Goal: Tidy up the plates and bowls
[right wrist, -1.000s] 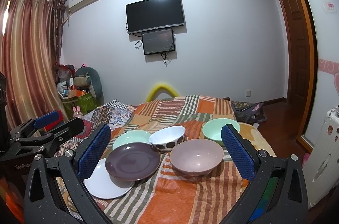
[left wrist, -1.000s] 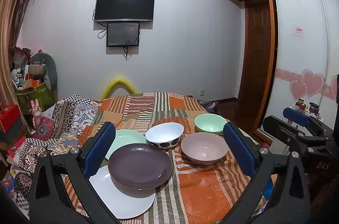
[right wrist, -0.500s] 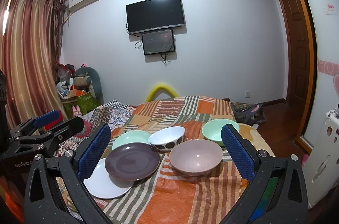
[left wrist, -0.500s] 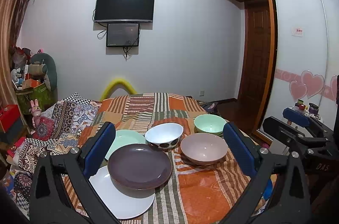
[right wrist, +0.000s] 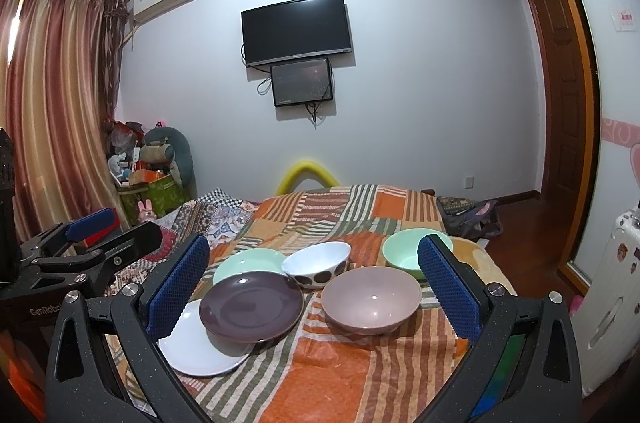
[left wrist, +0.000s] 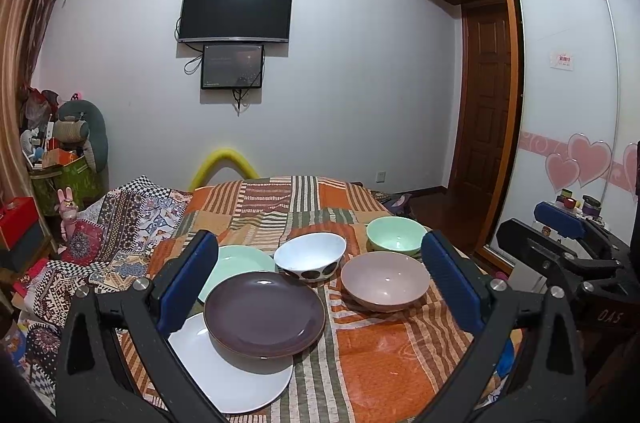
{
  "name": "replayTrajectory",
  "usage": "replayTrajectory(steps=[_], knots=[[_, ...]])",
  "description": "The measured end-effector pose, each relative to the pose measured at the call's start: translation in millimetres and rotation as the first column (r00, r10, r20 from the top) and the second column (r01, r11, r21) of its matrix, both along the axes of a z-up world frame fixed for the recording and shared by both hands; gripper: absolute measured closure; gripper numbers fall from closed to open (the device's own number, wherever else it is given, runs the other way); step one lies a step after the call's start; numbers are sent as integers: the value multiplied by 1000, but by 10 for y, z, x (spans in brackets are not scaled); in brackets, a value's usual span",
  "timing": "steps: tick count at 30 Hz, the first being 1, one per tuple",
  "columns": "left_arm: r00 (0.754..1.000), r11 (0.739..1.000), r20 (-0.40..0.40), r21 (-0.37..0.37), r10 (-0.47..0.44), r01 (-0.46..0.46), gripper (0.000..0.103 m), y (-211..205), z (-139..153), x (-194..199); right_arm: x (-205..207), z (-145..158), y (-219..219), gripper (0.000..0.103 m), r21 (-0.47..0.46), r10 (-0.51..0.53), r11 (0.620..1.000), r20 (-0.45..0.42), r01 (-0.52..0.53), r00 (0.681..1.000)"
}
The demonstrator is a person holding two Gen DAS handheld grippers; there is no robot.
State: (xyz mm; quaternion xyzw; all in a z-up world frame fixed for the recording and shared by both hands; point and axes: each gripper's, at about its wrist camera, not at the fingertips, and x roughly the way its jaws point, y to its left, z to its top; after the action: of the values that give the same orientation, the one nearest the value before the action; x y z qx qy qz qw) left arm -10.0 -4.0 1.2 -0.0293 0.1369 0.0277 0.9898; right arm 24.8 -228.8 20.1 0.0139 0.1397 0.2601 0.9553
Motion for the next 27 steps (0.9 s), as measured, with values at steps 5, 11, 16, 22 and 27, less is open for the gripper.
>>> replayTrajectory(steps=[5, 11, 16, 22, 27], knots=[[1000, 1000, 0, -1, 0, 0, 0, 2, -4, -4, 6, -1, -1, 0, -1, 1, 1000, -2, -1, 1000], [1000, 1000, -3, -4, -5, 5, 0, 8, -8, -2, 4, -6, 2, 0, 0, 0, 1000, -1, 0, 1000], [1000, 1000, -19, -16, -21, 21, 0, 32, -37, 33, 13, -44, 20, 0, -1, -5, 1000, -5, 5, 1000], [997, 999, -70, -26, -21, 19, 0, 89, -167, 175, 140, -173, 45, 0, 1, -4, 1000, -71, 4, 997], [989, 999, -148, -53, -5, -3, 0, 250, -384, 376, 298, -347, 111, 0, -10, 2, 1000, -144, -3, 990]])
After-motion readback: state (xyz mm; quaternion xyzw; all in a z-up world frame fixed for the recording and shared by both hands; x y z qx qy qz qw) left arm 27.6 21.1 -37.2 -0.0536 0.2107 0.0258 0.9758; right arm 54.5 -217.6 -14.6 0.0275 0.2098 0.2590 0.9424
